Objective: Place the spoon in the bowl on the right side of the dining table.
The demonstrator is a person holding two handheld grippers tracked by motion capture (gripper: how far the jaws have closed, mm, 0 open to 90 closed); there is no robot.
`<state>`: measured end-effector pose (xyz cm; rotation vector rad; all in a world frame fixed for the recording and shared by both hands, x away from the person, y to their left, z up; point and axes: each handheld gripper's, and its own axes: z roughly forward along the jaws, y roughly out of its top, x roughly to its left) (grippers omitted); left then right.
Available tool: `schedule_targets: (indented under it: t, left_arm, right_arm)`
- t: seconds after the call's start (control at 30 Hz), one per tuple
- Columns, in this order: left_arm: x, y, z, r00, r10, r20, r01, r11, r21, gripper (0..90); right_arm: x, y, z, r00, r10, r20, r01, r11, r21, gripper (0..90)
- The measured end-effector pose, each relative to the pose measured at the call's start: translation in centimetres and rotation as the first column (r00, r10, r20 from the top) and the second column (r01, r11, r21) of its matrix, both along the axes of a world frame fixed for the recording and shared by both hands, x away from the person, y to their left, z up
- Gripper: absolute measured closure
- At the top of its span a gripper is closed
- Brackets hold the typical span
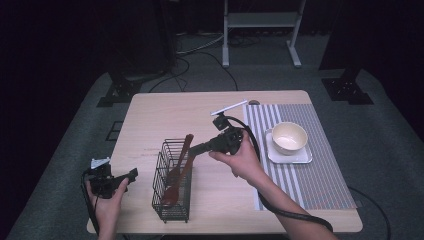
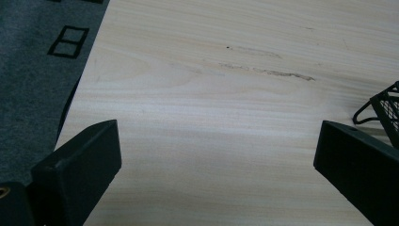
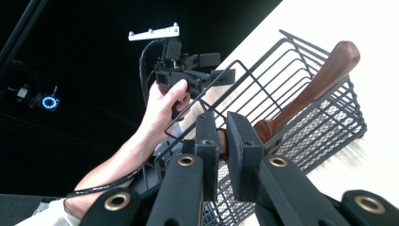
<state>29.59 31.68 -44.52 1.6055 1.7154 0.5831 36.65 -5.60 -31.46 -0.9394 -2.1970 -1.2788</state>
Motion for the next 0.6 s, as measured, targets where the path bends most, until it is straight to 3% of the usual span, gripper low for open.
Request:
schedule_targets:
  t: [0.6]
  left_arm:
    - [0.1, -0.1, 0.0, 1.0, -0.007, 0.001, 0.007, 0.9999, 0.009, 0.2]
  right_arm:
    - [0.7, -1.3, 1.1, 0.9994, -0.025, -0.024, 0.025, 0.9991, 0.033, 83.2]
